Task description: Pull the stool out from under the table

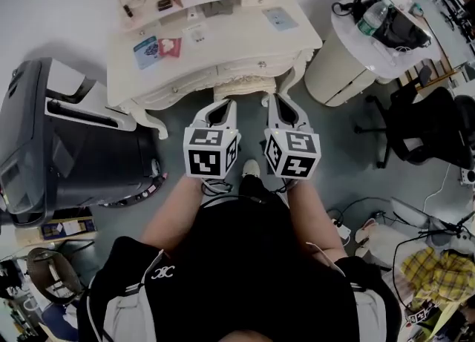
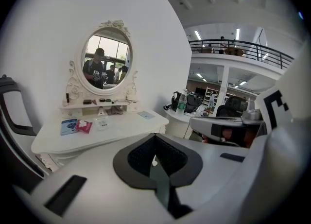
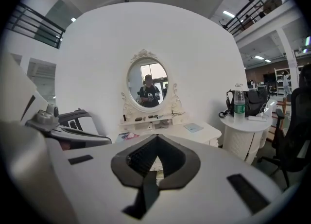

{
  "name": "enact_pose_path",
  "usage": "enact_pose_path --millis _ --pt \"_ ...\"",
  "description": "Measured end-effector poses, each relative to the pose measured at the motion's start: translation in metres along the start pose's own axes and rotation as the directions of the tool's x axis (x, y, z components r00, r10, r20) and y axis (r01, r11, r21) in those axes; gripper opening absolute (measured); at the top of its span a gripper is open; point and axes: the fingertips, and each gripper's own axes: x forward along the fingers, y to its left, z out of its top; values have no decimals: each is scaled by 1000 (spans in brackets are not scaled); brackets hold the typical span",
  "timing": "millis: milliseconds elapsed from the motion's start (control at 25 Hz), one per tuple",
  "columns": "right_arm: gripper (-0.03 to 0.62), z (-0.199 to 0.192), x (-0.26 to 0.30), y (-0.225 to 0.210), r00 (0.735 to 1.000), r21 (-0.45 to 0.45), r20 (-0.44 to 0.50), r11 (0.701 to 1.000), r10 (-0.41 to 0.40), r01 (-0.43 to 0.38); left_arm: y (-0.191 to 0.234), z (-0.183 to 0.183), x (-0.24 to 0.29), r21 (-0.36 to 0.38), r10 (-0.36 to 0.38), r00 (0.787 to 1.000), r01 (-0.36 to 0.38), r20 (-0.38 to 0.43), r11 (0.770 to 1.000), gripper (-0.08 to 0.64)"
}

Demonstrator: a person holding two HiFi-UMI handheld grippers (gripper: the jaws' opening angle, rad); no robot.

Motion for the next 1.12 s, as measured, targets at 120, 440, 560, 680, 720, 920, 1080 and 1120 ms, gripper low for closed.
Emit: enact_pose_path --millis 120,440,560,680,720,920,1080,1120 --pt "2 -13 20 -30 999 47 -48 999 -12 14 -6 -2 33 0 -15 999 15 -47 1000 -3" --pt "2 -28 83 -94 991 183 -125 983 39 -16 -17 25 112 38 -3 995 7 -99 999 -3" --pt "2 -37 104 -111 988 223 -143 974 58 -25 -18 28 128 42 5 993 0 -121 999 -3" --pt "2 -52 112 -120 984 274 -165 962 60 -13 -19 17 139 56 6 985 3 -173 998 -3" --pt "2 -59 113 -121 983 290 -172 957 62 -9 -19 11 143 59 6 982 6 -191 998 -3" --pt "2 -91 116 -124 975 350 -218 936 52 28 -25 -5 158 105 -20 967 48 -254 993 -3" --pt "2 -113 122 -128 979 413 -200 909 34 53 -26 -16 173 146 -59 952 107 -301 984 -3" --pt "2 -120 124 -127 981 442 -189 895 32 56 -25 -18 176 161 -68 948 123 -310 979 -3"
